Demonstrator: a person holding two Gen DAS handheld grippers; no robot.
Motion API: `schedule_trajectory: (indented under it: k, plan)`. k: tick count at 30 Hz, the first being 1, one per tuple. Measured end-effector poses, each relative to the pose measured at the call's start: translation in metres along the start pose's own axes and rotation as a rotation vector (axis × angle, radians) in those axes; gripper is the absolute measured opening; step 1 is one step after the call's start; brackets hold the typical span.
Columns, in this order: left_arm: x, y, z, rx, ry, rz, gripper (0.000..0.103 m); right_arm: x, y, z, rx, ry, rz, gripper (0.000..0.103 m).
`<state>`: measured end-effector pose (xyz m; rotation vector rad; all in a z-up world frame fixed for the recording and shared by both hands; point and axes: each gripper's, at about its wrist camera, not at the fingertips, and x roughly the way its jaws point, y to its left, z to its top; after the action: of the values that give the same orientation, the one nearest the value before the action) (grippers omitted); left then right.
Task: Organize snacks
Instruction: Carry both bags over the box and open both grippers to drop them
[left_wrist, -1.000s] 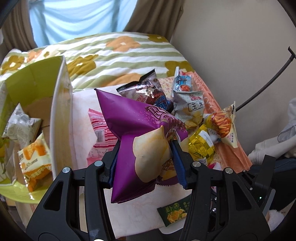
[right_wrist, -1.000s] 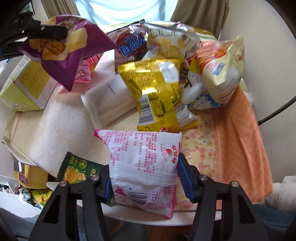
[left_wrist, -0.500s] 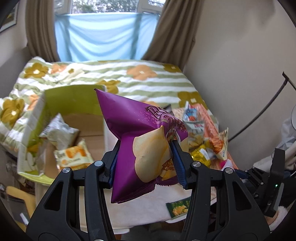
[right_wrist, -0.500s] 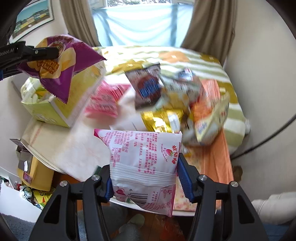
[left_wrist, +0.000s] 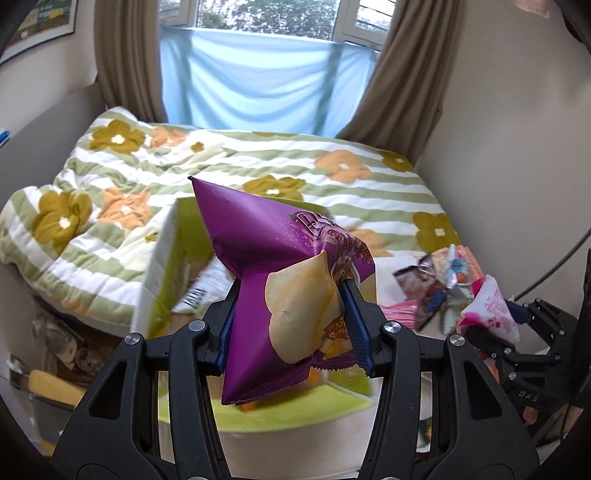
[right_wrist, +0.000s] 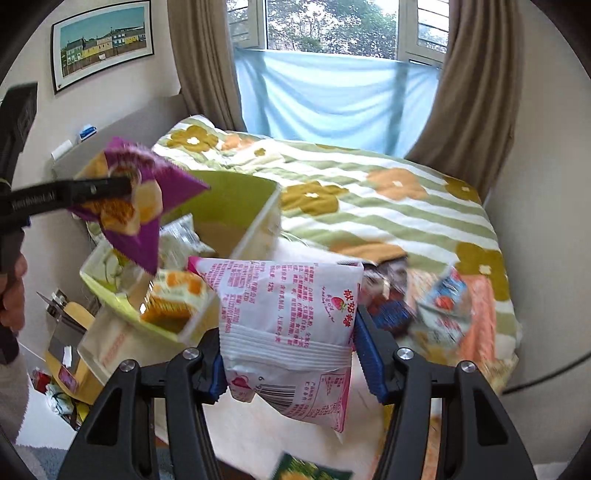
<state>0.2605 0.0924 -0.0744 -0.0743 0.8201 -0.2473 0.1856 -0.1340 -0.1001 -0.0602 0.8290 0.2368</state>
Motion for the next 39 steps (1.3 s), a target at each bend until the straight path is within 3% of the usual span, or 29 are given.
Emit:
schedule_trajectory:
  k: [9, 17, 18, 20, 21, 22, 30, 39]
  plan:
    - [0.063, 0.084, 0.032, 0.023, 0.096, -0.005, 0.047, 0.076, 0.068, 0.074, 0.024, 0.022, 0.039, 0.054]
    - [0.120, 0.102, 0.049, 0.084, 0.174, -0.047, 0.047, 0.134, 0.078, 0.110, 0.123, 0.074, 0.030, 0.054]
    - [0.125, 0.102, 0.050, 0.088, 0.183, -0.037, 0.051, 0.139, 0.077, 0.114, 0.128, 0.081, 0.029, 0.054]
    - [0.131, 0.100, 0.049, 0.097, 0.193, -0.026, 0.069, 0.146, 0.078, 0.119, 0.136, 0.090, 0.024, 0.054]
    - [0.134, 0.100, 0.049, 0.100, 0.193, -0.018, 0.091, 0.149, 0.079, 0.121, 0.138, 0.094, 0.022, 0.054]
    - [0.134, 0.100, 0.048, 0.101, 0.186, -0.012, 0.103, 0.153, 0.079, 0.123, 0.140, 0.098, 0.021, 0.054]
    - [0.114, 0.113, 0.032, -0.006, 0.196, -0.022, 0.103, 0.165, 0.076, 0.123, 0.147, 0.132, 0.048, 0.054]
    - [0.095, 0.113, 0.017, -0.050, 0.191, 0.010, 0.103, 0.157, 0.076, 0.113, 0.121, 0.158, 0.077, 0.054]
